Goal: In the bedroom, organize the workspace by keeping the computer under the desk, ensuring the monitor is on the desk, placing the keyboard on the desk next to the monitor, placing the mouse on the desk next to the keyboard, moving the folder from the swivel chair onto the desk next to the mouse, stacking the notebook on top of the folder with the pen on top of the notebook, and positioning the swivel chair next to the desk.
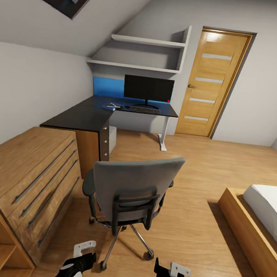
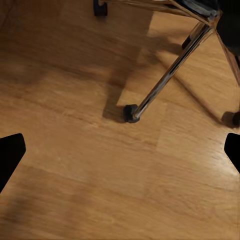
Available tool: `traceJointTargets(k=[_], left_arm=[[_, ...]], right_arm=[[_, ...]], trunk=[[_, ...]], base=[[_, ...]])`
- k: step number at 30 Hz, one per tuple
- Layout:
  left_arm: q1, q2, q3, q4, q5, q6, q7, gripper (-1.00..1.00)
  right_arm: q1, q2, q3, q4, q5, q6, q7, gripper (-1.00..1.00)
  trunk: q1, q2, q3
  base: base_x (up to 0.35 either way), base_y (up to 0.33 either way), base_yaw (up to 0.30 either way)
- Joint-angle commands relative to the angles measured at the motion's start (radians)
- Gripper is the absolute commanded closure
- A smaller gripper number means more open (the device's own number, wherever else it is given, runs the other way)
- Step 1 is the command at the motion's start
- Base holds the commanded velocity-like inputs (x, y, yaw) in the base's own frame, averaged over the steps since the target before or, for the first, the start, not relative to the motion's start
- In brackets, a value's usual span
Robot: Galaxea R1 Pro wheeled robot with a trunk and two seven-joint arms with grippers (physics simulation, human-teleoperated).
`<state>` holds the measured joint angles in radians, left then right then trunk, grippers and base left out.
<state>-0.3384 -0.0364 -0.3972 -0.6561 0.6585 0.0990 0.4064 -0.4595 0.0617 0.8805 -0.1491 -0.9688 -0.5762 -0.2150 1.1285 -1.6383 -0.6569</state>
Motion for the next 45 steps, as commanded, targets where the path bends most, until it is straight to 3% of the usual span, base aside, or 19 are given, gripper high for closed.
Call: traceJointTargets(k=[1, 14, 45], left_arm=[[-0.001, 0.000, -0.005, -0.002, 0.005, -0.007, 0.008, -1.00], [-0.001, 0.000, -0.005, -0.003, 0.008, -0.025, 0.010, -1.00], [-0.001, 0.000, -0.005, -0.002, 0.011, -0.025, 0.012, -1.00]], right_arm=[[-0.001, -0.001, 0.008, 0.000, -0.001, -0.004, -0.009, -1.00], [-0.001, 0.002, 0.012, 0.003, 0.003, -0.105, -0.013, -1.00], [-0.001, 0.003, 0.014, 0.005, 0.007, -0.111, -0.011, -1.00]], trunk=[[0.004, -0.008, -0.004], [0.054, -0.099, -0.045], [0.173, -0.316, -0.142]], base=[[0.000, 0.000, 0.000], [0.000, 0.000, 0.000], [-0.055, 0.000, 0.000]])
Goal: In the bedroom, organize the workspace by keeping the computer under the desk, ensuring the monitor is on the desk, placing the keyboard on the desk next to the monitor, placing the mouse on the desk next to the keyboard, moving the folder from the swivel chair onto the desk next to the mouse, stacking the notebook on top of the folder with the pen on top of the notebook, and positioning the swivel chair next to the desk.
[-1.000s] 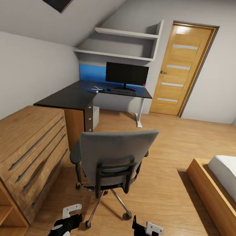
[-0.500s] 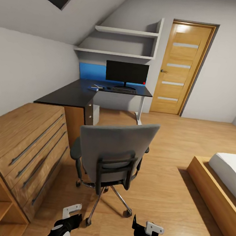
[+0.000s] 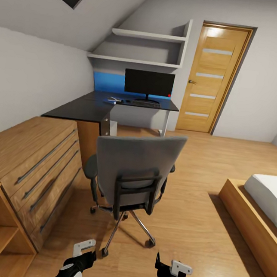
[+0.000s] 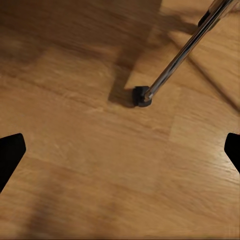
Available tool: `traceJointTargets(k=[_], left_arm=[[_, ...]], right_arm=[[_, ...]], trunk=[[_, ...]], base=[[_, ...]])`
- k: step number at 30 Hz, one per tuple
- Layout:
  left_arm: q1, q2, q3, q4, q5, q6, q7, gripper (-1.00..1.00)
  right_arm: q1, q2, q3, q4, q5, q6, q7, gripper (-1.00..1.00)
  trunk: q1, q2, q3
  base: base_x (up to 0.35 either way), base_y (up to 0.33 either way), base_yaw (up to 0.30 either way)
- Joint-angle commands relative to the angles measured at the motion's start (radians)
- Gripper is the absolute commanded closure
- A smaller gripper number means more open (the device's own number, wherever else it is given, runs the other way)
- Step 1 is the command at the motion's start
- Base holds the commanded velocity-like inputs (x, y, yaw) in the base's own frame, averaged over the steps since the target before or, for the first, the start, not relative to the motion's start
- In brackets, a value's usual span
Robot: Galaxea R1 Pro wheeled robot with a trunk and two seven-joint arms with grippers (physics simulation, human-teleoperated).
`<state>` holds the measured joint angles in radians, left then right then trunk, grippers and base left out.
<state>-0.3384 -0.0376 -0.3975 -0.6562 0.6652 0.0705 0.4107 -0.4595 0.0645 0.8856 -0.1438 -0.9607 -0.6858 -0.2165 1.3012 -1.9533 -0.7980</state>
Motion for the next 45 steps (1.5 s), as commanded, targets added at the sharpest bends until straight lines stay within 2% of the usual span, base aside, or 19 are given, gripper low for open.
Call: traceJointTargets(k=[1, 22, 45], left_arm=[[-0.001, 0.001, -0.004, -0.002, 0.005, 0.003, 0.008, -1.00], [-0.001, 0.002, -0.003, -0.001, 0.005, 0.003, 0.009, -1.00], [-0.001, 0.001, -0.003, 0.001, 0.006, 0.003, 0.012, -1.00]], right_arm=[[-0.001, 0.000, 0.009, 0.000, -0.001, -0.001, -0.009, -1.00], [-0.001, 0.000, 0.009, 0.000, -0.001, -0.002, -0.009, -1.00], [0.000, -0.006, 0.009, 0.021, 0.001, -0.003, -0.007, -1.00]], trunk=[[0.004, -0.008, -0.004], [0.084, -0.155, -0.070], [0.172, -0.316, -0.142]], base=[[-0.072, 0.000, 0.000], [-0.076, 0.000, 0.000], [-0.008, 0.000, 0.000]])
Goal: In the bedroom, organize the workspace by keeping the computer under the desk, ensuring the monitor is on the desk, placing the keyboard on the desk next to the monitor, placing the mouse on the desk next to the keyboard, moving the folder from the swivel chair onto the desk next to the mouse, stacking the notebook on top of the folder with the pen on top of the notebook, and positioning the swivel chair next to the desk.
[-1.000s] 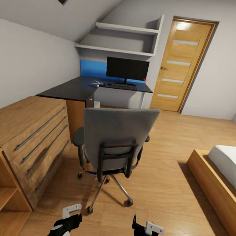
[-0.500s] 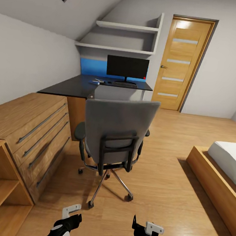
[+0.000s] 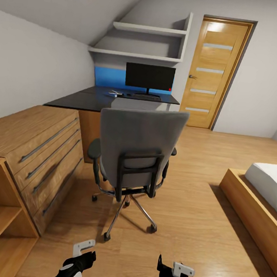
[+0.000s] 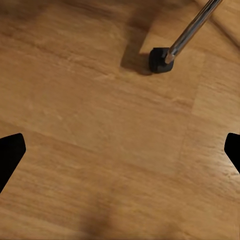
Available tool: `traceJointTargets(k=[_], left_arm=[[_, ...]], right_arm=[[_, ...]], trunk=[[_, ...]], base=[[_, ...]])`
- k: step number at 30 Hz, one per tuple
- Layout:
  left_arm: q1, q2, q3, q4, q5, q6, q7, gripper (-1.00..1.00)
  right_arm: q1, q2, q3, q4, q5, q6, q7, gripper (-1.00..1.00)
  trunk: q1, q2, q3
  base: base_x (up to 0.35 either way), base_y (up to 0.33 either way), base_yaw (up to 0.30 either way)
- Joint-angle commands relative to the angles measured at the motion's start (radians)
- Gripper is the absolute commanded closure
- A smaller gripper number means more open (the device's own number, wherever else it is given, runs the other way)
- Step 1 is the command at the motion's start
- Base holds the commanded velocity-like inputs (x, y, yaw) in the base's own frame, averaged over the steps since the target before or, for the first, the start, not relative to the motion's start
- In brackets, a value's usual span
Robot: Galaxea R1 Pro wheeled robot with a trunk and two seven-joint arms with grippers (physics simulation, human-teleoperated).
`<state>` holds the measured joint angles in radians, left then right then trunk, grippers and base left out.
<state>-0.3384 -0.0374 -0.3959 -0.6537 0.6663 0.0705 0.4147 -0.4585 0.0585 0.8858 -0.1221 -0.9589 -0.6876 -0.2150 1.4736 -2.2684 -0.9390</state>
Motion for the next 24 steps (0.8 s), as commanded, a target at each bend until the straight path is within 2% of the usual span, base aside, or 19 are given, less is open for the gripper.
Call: traceJointTargets(k=[1, 24], left_arm=[[-0.001, 0.001, -0.004, -0.002, 0.005, 0.003, 0.008, -1.00], [-0.001, -0.004, -0.016, -0.001, -0.006, 0.005, 0.007, -1.00]], right_arm=[[-0.001, 0.000, 0.009, 0.003, 0.000, -0.001, -0.009, -1.00], [-0.001, 0.004, 0.011, 0.013, 0.012, -0.003, -0.007, -1.00]], trunk=[[0.004, -0.008, -0.004], [0.092, -0.169, -0.076]], base=[[0.000, 0.000, 0.000], [0.000, 0.000, 0.000]])
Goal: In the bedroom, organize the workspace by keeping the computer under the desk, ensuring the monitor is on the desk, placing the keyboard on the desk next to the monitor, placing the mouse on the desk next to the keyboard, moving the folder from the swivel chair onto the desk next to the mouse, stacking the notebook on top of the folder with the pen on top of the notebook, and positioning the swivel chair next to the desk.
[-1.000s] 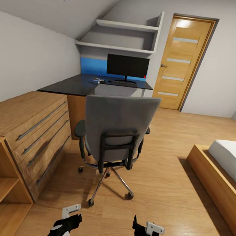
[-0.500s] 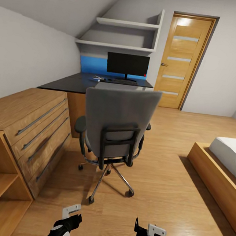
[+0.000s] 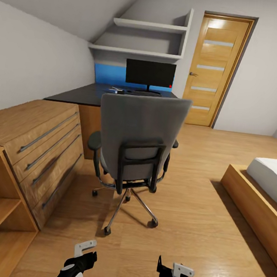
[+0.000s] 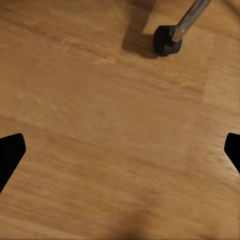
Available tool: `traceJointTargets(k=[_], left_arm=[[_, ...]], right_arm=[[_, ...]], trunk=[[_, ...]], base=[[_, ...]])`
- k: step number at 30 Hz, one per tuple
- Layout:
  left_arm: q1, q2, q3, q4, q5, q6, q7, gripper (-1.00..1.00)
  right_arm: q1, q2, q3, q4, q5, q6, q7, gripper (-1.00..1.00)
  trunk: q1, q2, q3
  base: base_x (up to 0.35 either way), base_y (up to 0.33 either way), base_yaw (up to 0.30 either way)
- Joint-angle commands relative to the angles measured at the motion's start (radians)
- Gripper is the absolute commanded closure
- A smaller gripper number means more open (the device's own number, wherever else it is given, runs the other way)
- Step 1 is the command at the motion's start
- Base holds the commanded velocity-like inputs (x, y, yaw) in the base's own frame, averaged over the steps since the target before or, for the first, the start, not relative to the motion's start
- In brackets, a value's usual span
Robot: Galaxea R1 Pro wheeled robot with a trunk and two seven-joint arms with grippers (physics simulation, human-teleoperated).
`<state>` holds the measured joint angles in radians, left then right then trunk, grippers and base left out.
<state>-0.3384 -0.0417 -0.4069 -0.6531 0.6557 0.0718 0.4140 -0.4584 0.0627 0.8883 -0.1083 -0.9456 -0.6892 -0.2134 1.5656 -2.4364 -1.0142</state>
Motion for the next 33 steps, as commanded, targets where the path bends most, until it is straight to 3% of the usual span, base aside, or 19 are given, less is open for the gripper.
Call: traceJointTargets(k=[1, 4, 10, 15, 20, 25, 30, 33], left_arm=[[-0.001, 0.001, -0.005, -0.002, 0.005, 0.003, 0.008, -1.00], [-0.001, 0.000, -0.008, -0.002, 0.003, 0.004, 0.008, -1.00], [-0.002, -0.061, -0.014, 0.037, 0.005, 0.011, 0.006, -1.00], [-0.022, -0.078, -0.015, 0.044, 0.003, 0.013, 0.006, -1.00], [-0.126, -0.092, -0.015, 0.068, 0.006, 0.016, 0.005, -1.00], [-0.195, -0.095, -0.015, 0.094, 0.008, 0.028, 0.004, -1.00], [-0.288, -0.095, -0.013, 0.111, 0.010, 0.115, 0.001, -1.00], [-0.349, -0.094, -0.012, 0.118, 0.011, 0.145, -0.001, -1.00]], right_arm=[[-0.001, 0.000, 0.009, 0.000, -0.001, -0.001, -0.009, -1.00], [-0.001, 0.000, 0.009, -0.001, 0.000, -0.002, -0.008, -1.00], [-0.010, -0.020, 0.002, -0.010, 0.011, 0.004, -0.005, -1.00], [-0.068, -0.031, 0.000, -0.023, 0.012, 0.044, 0.017, -1.00], [-0.206, -0.041, -0.001, -0.029, 0.009, 0.244, 0.064, -1.00], [-0.286, -0.044, -0.002, -0.029, 0.007, 0.350, 0.089, -1.00], [-0.397, -0.046, -0.005, -0.031, 0.004, 0.512, 0.110, -1.00], [-0.432, -0.046, -0.007, -0.057, -0.029, 0.568, 0.156, -1.00]], trunk=[[0.004, -0.008, -0.004], [0.015, -0.029, -0.014], [0.035, -0.064, -0.033], [0.037, -0.065, -0.052], [0.039, -0.066, -0.072], [0.042, -0.067, -0.091], [0.044, -0.069, -0.110], [0.045, -0.069, -0.122]], base=[[0.000, 0.000, 0.000], [0.000, 0.000, 0.000], [0.000, 0.000, 0.000], [0.000, 0.000, 0.000], [0.000, 0.000, 0.000], [0.000, 0.000, 0.000], [0.000, 0.000, 0.000], [0.000, 0.000, 0.000]])
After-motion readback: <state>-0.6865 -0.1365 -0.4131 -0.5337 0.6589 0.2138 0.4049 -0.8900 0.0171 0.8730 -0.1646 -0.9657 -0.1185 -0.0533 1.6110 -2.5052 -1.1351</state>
